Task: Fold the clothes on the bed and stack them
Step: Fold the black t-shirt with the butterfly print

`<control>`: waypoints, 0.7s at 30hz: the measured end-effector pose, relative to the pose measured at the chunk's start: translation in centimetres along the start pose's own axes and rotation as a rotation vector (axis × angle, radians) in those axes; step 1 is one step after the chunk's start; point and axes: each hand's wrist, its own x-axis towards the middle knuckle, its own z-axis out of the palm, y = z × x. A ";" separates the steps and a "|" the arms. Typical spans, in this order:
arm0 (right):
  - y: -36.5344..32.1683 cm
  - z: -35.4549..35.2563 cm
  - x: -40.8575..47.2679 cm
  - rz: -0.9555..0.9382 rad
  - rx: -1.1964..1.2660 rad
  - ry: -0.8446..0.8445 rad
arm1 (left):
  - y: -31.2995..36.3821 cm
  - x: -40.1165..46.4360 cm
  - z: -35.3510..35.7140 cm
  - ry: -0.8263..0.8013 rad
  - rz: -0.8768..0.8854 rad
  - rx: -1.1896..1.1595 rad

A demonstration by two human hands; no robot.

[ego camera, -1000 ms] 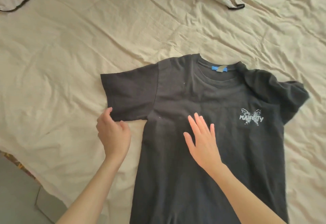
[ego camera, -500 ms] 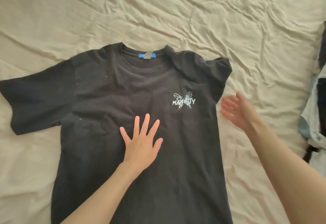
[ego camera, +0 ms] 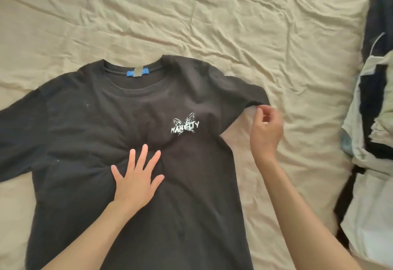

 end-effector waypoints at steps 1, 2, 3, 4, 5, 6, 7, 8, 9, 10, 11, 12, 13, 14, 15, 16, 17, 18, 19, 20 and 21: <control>0.8 -0.3 1.1 0.208 0.065 0.096 | 0.0 0.1 0.0 -0.006 0.002 -0.004; 1.6 -0.5 2.2 0.404 0.169 0.103 | 0.0 0.1 0.0 -0.008 0.003 -0.010; 2.2 -0.7 3.1 0.569 0.301 0.017 | 0.0 0.1 0.0 -0.008 0.004 -0.013; 2.6 -0.8 4.0 0.692 0.439 -0.103 | 0.0 0.1 -0.1 -0.005 0.004 -0.015; 2.8 -1.0 4.6 0.779 0.551 -0.202 | 0.0 0.1 0.0 -0.006 0.004 -0.013; 2.8 -1.1 5.2 0.834 0.629 -0.272 | 0.0 0.2 -0.1 -0.007 0.003 -0.009; 2.6 -1.2 5.5 0.866 0.664 -0.315 | 0.0 0.2 -0.1 -0.010 0.000 -0.002; 2.2 -1.3 5.9 0.879 0.666 -0.338 | 0.0 0.2 0.0 -0.012 -0.001 0.007; 2.0 -1.3 6.1 0.873 0.629 -0.353 | 0.0 0.1 0.0 -0.012 -0.002 0.016; 1.5 -1.3 6.1 0.830 0.561 -0.374 | 0.0 0.1 -0.1 -0.012 -0.001 0.022; 1.0 -1.3 6.1 0.750 0.485 -0.364 | 0.0 0.1 -0.1 -0.015 0.000 0.022; 0.6 -1.3 6.2 0.647 0.417 -0.315 | 0.0 0.1 -0.2 -0.019 -0.001 0.019; 0.3 -1.4 6.4 0.526 0.374 -0.257 | 0.1 0.1 -0.3 -0.023 -0.003 0.014; -0.2 -1.8 6.7 0.432 0.363 -0.219 | 0.1 0.1 -0.4 -0.027 -0.006 0.012; -0.9 -2.2 7.1 0.352 0.361 -0.200 | 0.1 0.1 -0.4 -0.028 -0.009 0.012; -1.6 -2.7 7.7 0.270 0.312 -0.189 | 0.2 0.1 -0.4 -0.026 -0.013 0.013; -2.1 -3.0 8.5 0.157 0.180 -0.181 | 0.3 0.1 -0.4 -0.024 -0.016 0.013; -2.6 -3.4 9.3 0.022 -0.028 -0.180 | 0.3 0.0 -0.5 -0.022 -0.019 0.011; -3.1 -3.6 10.1 -0.104 -0.251 -0.185 | 0.3 0.1 -0.5 -0.022 -0.021 0.008; -3.4 -3.8 10.7 -0.171 -0.429 -0.192 | 0.3 0.1 -0.5 -0.022 -0.023 0.008; -3.5 -3.9 11.3 -0.170 -0.529 -0.209 | 0.4 0.1 -0.6 -0.023 -0.023 0.010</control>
